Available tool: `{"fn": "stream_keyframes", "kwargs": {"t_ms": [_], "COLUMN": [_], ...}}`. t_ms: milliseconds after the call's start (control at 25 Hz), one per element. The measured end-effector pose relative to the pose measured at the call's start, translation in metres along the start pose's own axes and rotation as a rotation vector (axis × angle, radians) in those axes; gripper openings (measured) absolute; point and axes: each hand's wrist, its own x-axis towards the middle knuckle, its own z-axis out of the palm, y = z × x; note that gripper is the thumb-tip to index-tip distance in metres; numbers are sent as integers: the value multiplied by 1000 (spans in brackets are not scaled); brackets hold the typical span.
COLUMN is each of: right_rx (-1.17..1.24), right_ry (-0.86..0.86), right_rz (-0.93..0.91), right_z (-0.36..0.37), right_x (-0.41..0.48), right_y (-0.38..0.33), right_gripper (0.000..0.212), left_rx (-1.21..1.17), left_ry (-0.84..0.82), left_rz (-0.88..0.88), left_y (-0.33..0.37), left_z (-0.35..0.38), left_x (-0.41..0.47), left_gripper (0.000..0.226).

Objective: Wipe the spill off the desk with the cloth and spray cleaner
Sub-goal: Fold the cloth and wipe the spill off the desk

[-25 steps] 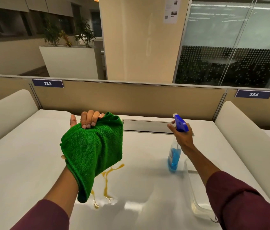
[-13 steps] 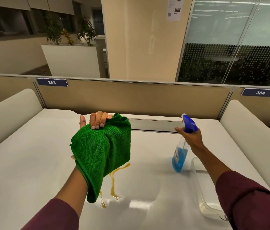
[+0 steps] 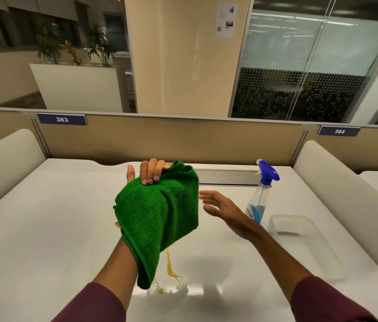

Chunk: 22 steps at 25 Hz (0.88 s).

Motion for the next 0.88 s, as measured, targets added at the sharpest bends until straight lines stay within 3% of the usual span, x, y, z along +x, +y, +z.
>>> {"fn": "stream_keyframes", "kwargs": {"t_ms": [120, 240, 360, 520, 640, 720, 800, 880], "right_rx": [219, 309, 342, 241, 126, 63, 2, -79], "right_ry": [-306, -318, -291, -319, -424, -485, -537, -575], "right_rz": [55, 106, 121, 116, 127, 124, 146, 166], "right_z": [32, 51, 63, 74, 70, 62, 54, 49], "right_x": [13, 14, 17, 20, 22, 25, 28, 32], "right_y": [-21, -38, -58, -96, -116, -122, -125, -122], "right_gripper": [45, 44, 38, 26, 18, 17, 18, 17], "left_rx": [-5, 57, 242, 308, 370, 545, 758, 882], "left_ry": [-24, 76, 299, 451, 538, 516, 514, 508], "left_rz": [24, 72, 75, -152, -345, -439, -552, -677], "left_y": [12, 38, 73, 107, 124, 134, 142, 144], "left_z": [8, 7, -2, -3, 4, 8, 6, 6], "left_x": [-9, -24, -61, -101, -107, -101, -93, -81], "left_gripper": [84, 83, 78, 63, 98, 113, 109, 89]}}
